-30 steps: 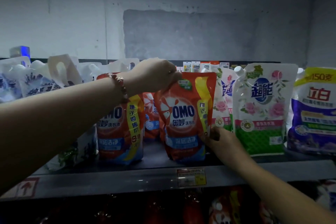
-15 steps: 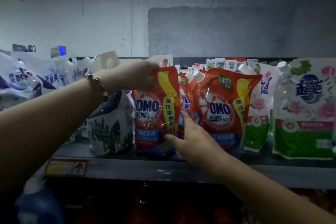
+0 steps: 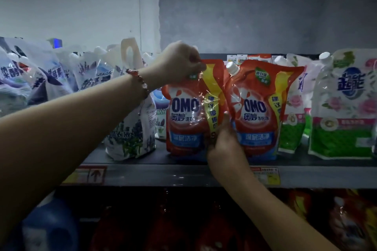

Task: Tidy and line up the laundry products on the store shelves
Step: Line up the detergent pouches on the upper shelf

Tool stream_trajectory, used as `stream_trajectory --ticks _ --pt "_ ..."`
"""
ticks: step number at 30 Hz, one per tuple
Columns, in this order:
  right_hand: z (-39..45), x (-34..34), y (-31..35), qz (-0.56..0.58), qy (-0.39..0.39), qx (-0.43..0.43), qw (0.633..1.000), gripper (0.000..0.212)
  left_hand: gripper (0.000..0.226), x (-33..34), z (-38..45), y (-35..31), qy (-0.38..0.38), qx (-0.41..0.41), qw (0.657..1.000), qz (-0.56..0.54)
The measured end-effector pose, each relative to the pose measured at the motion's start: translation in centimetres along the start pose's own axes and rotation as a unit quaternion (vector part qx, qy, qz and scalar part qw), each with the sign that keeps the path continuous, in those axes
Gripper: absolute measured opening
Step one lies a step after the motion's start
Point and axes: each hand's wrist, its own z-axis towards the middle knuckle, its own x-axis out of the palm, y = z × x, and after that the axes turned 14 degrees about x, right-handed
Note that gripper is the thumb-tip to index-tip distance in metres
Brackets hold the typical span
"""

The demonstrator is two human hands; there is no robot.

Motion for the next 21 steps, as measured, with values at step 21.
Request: stream_trajectory --ticks 21 --pt "0.5 5.8 0.1 -0.165 -0.204 -0.116 0.958 0.113 0.076 -0.2 -3.6 -0.5 0.054 0.054 0.984 0.158"
